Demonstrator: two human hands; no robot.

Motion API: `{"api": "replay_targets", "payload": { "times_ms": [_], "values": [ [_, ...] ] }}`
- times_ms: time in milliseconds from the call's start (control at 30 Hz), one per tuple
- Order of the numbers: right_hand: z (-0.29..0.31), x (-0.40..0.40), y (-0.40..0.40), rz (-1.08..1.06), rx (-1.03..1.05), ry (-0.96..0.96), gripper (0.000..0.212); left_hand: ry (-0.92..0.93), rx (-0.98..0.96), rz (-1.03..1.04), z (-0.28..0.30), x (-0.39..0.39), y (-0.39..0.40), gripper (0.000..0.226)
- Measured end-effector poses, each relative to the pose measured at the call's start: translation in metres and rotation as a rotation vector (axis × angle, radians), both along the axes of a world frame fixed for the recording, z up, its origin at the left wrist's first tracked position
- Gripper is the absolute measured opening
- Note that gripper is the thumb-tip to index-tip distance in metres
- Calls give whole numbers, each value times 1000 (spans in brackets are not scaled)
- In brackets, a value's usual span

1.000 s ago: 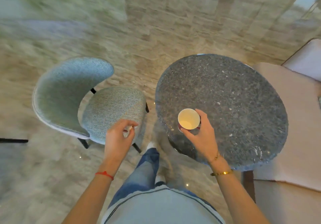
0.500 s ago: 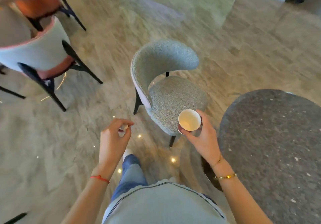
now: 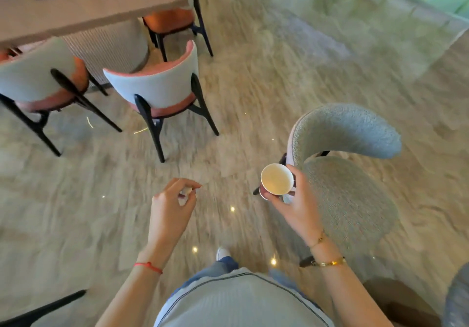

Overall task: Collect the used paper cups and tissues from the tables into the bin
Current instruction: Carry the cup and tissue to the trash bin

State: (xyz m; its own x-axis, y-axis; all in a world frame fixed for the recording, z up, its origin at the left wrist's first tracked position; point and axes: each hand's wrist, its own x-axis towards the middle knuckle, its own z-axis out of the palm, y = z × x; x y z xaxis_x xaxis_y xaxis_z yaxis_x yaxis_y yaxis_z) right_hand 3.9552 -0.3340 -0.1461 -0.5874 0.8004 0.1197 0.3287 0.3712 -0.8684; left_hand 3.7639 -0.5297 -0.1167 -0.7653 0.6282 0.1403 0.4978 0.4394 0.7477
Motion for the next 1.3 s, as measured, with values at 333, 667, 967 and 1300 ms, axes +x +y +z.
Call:
{"api": "replay_targets", "payload": {
  "times_ms": [333,667,967,1300],
  "values": [
    [1,-129,53,2,-23,-19,73,-3,-15,25,3,-133,53,22],
    [-8,-256,197,-36,-22,-30,77,53,-4,-15,0,-266,211,20],
    [18,-385,374,-19,13,-13,75,64,74,-39,22,-391,395,22],
    [9,-489,522,-57,7,-32,73,48,89,-64,10,-503,550,26]
  ]
}}
